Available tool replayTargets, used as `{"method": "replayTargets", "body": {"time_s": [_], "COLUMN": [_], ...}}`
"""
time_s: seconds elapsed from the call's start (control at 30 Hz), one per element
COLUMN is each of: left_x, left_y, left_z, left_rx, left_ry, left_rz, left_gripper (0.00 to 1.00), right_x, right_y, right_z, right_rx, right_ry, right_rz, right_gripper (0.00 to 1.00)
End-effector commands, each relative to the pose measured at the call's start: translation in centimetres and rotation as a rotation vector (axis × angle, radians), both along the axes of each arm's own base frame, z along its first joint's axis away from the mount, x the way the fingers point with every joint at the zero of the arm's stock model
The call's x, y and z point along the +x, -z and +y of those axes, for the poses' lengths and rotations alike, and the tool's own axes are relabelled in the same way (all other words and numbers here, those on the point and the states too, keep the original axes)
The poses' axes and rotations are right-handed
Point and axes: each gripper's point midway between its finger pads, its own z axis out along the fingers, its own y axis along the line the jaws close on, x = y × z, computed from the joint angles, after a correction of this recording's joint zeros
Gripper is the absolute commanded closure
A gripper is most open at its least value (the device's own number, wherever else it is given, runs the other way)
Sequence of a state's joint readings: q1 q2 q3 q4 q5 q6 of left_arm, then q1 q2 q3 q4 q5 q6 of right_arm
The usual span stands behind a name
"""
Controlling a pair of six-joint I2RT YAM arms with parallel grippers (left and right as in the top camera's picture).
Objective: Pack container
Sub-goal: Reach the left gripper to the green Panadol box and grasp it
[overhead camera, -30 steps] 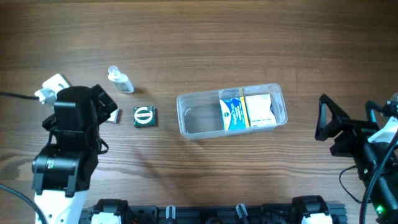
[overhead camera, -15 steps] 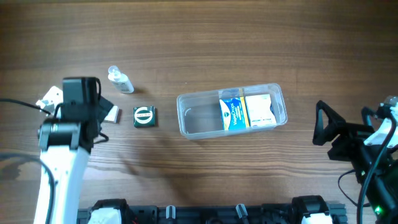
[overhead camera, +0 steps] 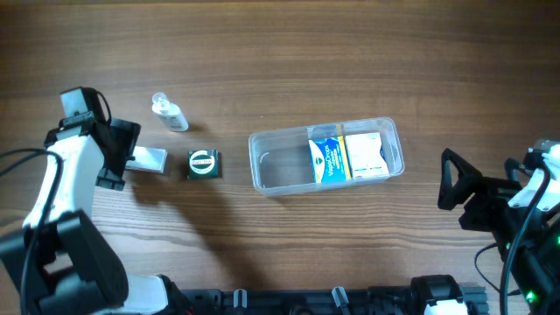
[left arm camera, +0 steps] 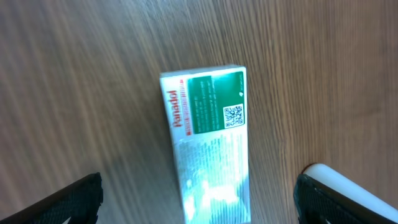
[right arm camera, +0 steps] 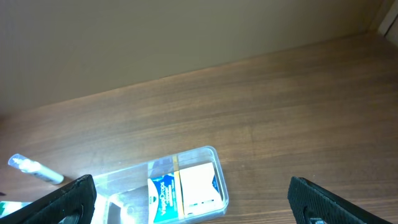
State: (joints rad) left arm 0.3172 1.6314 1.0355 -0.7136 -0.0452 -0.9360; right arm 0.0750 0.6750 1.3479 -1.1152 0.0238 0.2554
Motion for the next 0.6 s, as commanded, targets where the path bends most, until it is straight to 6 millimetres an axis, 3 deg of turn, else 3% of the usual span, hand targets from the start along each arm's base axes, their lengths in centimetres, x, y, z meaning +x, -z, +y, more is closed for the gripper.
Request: {"method": "replayTargets", "body": {"time_s": [0.0, 0.33, 0.57], "left_x": [1.2, 0.9, 0.4], "left_y": [1.2, 4.9, 5.8], "left_z": [-0.2, 0.3, 0.1], "left_rx": [-0.013, -0.014, -0.008], "left_ry": [0.075, 0.067, 0.158], "left_rz": [-0.005, 0.079, 0.121], "left_gripper": [0.05, 0.13, 0.44], "right_x": [0.2, 0.2, 0.2], "right_y": [0.1, 0.1, 0.1], "right_z": [-0.3, -0.3, -0.3], "right_rx": [-0.023, -0.023, -0.023], "right_ry": [0.008, 0.008, 0.008], "right_rz": [0.006, 0.006, 0.006], "right_gripper": [0.00, 0.00, 0.00]}}
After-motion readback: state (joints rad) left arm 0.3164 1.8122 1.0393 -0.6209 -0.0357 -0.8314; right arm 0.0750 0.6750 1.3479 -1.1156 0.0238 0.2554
